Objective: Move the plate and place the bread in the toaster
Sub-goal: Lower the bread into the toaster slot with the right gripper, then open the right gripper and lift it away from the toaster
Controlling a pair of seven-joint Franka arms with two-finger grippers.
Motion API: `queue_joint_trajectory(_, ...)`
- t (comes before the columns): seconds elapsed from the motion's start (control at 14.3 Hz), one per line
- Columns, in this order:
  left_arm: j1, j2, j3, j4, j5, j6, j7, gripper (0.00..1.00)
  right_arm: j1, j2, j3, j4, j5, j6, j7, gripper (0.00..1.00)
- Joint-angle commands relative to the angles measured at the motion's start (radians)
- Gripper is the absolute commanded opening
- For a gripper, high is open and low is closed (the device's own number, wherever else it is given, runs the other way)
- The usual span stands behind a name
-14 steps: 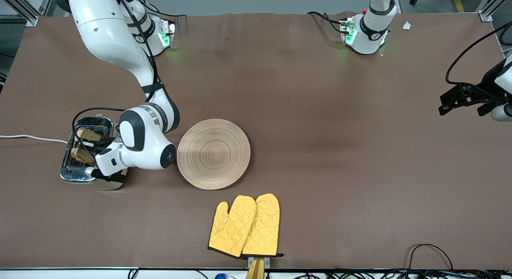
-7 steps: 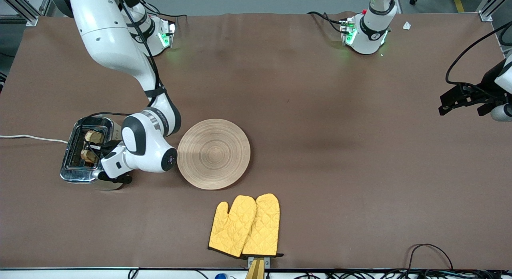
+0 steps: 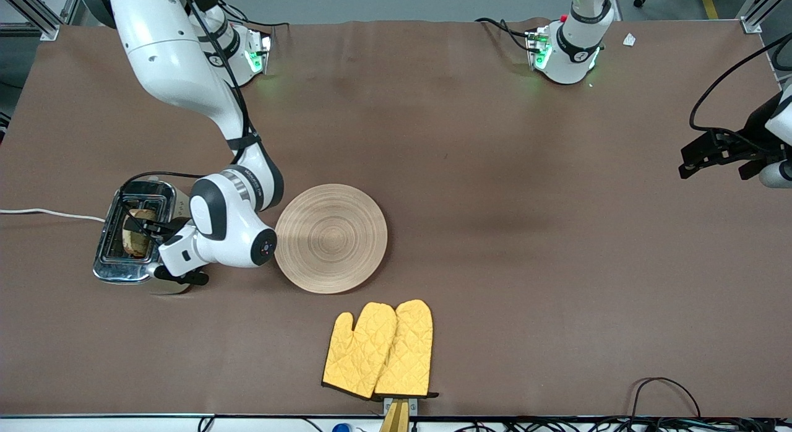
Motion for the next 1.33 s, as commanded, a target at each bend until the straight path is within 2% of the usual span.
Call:
queue_joint_trajectory(0.0, 0.003, -0.008, -0.001, -0.001, 0.013, 0.006, 0.013, 1.00, 0.007, -0.063, 0.006, -0.009, 0.054, -0.009, -0.001, 1.00)
queue_joint_trajectory(0.21, 0.003, -0.008, -0.001, -0.001, 0.015, 0.006, 0.013, 1.00, 0.004, -0.124, 0.007, -0.008, 0.141, 0.003, -0.004, 1.00)
queue_joint_trajectory(0.35, 0.002, -0.007, -0.001, -0.001, 0.015, 0.006, 0.013, 1.00, -0.004, -0.163, 0.006, 0.027, 0.258, 0.029, -0.006, 1.00)
queue_joint_trajectory(0.63, 0.003, -0.007, -0.001, -0.001, 0.024, 0.005, 0.011, 1.00, -0.059, -0.308, 0.001, 0.029, 0.528, 0.112, -0.006, 1.00)
queue_joint_trajectory(0.77, 0.002, -0.007, -0.001, -0.001, 0.032, 0.005, 0.011, 1.00, -0.096, -0.374, 0.004, 0.025, 0.597, 0.129, -0.021, 1.00)
queue_joint_trajectory(1.12, 0.006, -0.008, -0.002, -0.001, 0.032, 0.005, 0.014, 1.00, -0.231, -0.503, 0.003, 0.025, 0.760, 0.141, -0.309, 1.00)
queue_joint_trajectory(1.26, 0.006, -0.010, -0.003, -0.001, 0.019, 0.005, 0.017, 1.00, -0.275, -0.549, 0.001, 0.005, 0.791, 0.140, -0.431, 1.00)
